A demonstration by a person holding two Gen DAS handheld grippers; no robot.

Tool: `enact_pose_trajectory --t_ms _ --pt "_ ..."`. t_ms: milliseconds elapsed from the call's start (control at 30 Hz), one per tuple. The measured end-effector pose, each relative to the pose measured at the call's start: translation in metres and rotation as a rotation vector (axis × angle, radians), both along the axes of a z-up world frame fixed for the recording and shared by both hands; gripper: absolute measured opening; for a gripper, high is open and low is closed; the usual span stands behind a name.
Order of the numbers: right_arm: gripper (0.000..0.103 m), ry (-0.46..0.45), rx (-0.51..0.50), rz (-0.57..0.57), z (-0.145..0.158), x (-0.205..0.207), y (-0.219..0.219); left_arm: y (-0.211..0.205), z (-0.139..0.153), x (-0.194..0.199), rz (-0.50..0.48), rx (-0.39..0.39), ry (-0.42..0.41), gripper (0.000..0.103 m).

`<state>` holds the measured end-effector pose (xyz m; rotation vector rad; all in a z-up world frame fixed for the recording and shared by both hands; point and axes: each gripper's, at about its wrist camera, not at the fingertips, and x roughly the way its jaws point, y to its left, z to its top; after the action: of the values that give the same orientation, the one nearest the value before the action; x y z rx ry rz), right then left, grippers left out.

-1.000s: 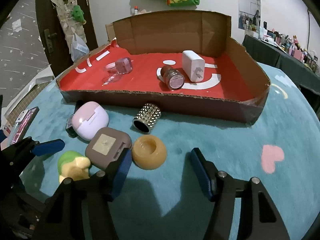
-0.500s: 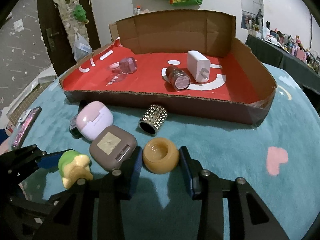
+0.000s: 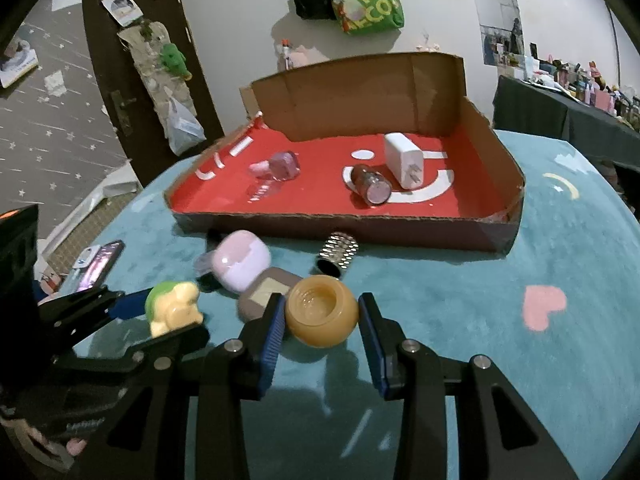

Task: Organize rigid objects
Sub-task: 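Grasp and lift the green toy with the left tool while the right lifts the orange cup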

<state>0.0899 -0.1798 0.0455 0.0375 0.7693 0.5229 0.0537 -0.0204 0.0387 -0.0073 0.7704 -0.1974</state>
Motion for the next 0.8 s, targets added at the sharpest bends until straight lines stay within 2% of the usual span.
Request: enact_pose_trajectory --t_ms 400,800 --pt "0.040 -0.018 0.031 0.032 0.010 -0.008 0.006 0.018 0.014 0.001 0.041 -0.009 -0.038 0.053" --pt "0.040 -0.029 0.038 0.041 0.017 -0.008 0.009 0.024 0.018 0.012 0.049 -0.008 -0.043 0.053"
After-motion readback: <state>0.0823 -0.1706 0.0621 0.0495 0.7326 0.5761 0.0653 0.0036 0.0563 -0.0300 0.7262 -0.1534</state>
